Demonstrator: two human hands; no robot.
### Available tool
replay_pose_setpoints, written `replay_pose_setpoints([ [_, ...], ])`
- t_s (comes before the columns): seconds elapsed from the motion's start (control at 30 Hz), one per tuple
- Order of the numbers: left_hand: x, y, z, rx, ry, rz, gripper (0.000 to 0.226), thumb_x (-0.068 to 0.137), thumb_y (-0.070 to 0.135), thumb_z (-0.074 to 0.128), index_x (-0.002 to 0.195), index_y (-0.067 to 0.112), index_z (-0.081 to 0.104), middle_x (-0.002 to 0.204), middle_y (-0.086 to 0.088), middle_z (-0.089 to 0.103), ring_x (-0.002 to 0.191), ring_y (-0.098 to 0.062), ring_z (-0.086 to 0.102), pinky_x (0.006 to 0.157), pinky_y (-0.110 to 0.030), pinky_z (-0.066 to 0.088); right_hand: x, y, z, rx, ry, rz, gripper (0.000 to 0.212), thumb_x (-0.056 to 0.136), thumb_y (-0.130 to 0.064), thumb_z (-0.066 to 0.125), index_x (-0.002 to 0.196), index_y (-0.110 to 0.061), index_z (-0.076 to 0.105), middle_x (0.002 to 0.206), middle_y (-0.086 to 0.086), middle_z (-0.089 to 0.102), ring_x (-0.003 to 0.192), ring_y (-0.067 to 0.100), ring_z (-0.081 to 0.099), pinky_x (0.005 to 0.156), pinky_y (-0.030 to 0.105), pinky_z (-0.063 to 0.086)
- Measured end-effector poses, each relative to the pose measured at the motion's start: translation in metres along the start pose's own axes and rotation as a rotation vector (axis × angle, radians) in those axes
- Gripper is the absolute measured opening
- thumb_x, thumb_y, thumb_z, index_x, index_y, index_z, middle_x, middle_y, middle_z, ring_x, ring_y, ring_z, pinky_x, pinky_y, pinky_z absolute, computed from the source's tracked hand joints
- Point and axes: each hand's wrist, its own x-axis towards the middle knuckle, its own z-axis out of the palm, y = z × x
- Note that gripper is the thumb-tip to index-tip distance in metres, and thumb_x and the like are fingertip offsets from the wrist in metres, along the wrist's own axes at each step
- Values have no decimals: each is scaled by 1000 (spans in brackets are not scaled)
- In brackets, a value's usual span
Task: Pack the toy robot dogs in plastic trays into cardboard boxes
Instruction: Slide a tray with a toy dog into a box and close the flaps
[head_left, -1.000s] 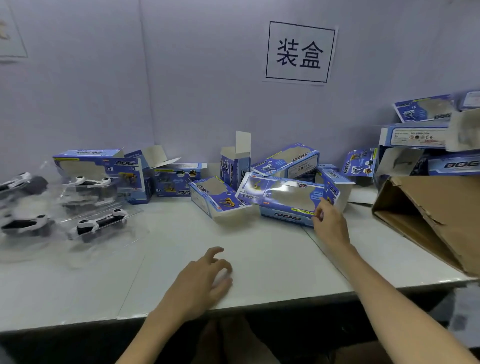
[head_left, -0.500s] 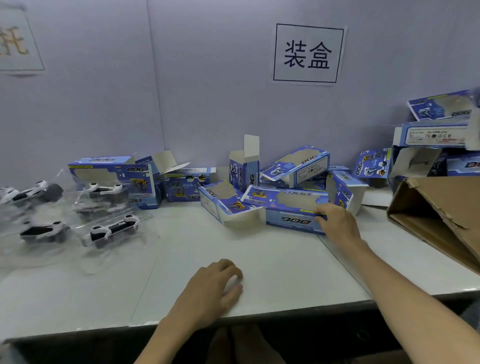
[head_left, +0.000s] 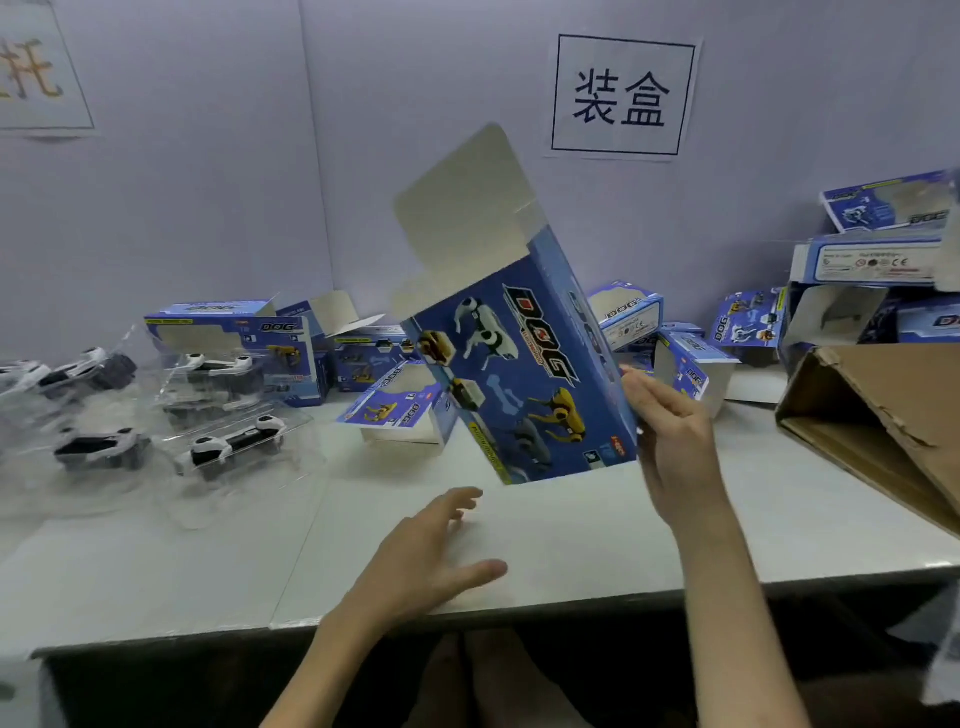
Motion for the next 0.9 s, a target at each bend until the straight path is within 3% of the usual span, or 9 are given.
replay_pose_setpoints([
  [0.13, -4, -3, -5, -447, 145, -44, 84, 53, 64, 79, 127, 43, 46, 118, 44, 57, 108, 20, 53, 85, -5, 45, -32, 52, 38, 91, -56, 179, 24, 95, -18, 55, 101, -15, 78, 104, 10, 75, 94, 28, 69, 75, 36, 58],
  [0.2, -8, -5, -7, -531, 224, -55, 80, 50, 63, 79, 119, 36, 50, 110, 32, 66, 101, 23, 55, 81, -3, 46, -39, 72, 48, 76, -68, 254, 29, 102, -16, 48, 117, -8, 70, 114, 14, 73, 102, 30, 69, 85, 41, 57],
  [0.3, -5, -7, -14, -644, 217, -43, 90, 54, 61, 78, 131, 33, 41, 125, 23, 60, 113, 11, 56, 88, -7, 46, -38, 82, 45, -20, 26, 283, 27, 104, -21, 47, 118, -10, 69, 107, 11, 75, 91, 21, 72, 69, 29, 60],
  [0.4, -3, -8, -18, -710, 164, -23, 93, 58, 63, 78, 136, 29, 40, 127, 21, 62, 119, -5, 60, 91, -23, 52, -39, 90, 29, -110, 105, 271, 26, 104, -24, 50, 115, -10, 69, 106, 10, 75, 92, 21, 73, 65, 27, 58],
  [0.57, -5, -7, -15, -638, 250, -53, 81, 61, 56, 80, 131, 27, 50, 122, 9, 66, 115, -12, 62, 89, -35, 57, -50, 92, 15, -243, 55, 215, 22, 101, -8, 52, 108, -18, 71, 107, 6, 75, 98, 18, 72, 77, 31, 58],
  [0.67, -6, -7, -14, -546, 388, -15, 81, 58, 49, 85, 128, 33, 48, 120, 22, 61, 116, -2, 58, 89, -19, 51, -50, 73, 15, -350, 179, 32, 33, 97, 0, 54, 100, -28, 70, 103, -6, 74, 101, 12, 67, 85, 27, 52],
  [0.77, -3, -9, -11, -453, 485, 63, 80, 62, 28, 92, 128, 33, 46, 120, 21, 58, 116, -8, 57, 88, -11, 47, -48, 34, 14, -133, 119, -73, 19, 98, -22, 55, 98, -25, 74, 96, 1, 74, 86, 15, 69, 73, 27, 56],
  [0.83, -2, -11, -8, -415, 500, 90, 81, 64, 18, 91, 130, 30, 46, 123, 20, 57, 118, -8, 57, 93, -10, 45, -48, 15, 15, -201, 62, -94, 19, 93, -37, 61, 98, -24, 73, 94, -1, 74, 84, 11, 68, 67, 24, 56],
  [0.9, -2, -12, -5, -384, 497, 101, 84, 64, 8, 89, 131, 32, 43, 123, 26, 54, 117, -3, 56, 93, -6, 42, -51, 12, 17, -354, 89, -116, 9, 92, -31, 69, 91, -23, 73, 86, -4, 74, 79, 9, 66, 66, 28, 56],
])
